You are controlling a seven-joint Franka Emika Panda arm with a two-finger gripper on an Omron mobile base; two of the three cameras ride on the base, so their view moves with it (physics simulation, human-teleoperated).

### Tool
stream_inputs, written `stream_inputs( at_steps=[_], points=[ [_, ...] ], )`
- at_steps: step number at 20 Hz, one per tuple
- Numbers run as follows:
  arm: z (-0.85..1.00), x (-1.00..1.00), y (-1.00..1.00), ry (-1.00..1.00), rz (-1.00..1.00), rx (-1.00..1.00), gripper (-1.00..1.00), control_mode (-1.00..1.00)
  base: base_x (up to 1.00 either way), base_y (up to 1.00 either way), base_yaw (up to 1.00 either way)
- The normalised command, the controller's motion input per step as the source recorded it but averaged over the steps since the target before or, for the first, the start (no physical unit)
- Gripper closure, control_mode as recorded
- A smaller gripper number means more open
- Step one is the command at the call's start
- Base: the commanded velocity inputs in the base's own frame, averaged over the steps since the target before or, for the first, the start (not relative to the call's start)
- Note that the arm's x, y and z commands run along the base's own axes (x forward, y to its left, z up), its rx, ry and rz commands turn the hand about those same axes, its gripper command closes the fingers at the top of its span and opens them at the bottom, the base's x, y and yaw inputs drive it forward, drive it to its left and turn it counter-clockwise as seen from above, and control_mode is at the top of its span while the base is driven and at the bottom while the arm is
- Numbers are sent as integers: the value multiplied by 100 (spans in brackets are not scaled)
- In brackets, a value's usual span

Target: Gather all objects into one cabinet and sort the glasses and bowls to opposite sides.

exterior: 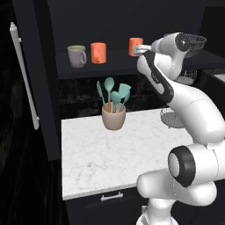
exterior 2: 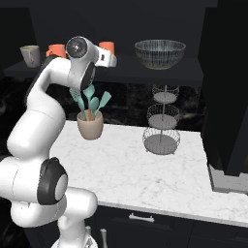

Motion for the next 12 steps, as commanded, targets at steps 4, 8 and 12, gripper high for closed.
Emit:
stream_inputs(
  at_steps=[4,8,12],
  points=[
    [0,17,0,1,13,0,-100,-100,0,0,0],
    [0,13,0,0,0,-2,-100,-100,0,0,0],
    [0,24,0,0,0,-6,-100,-100,0,0,0]
  ],
)
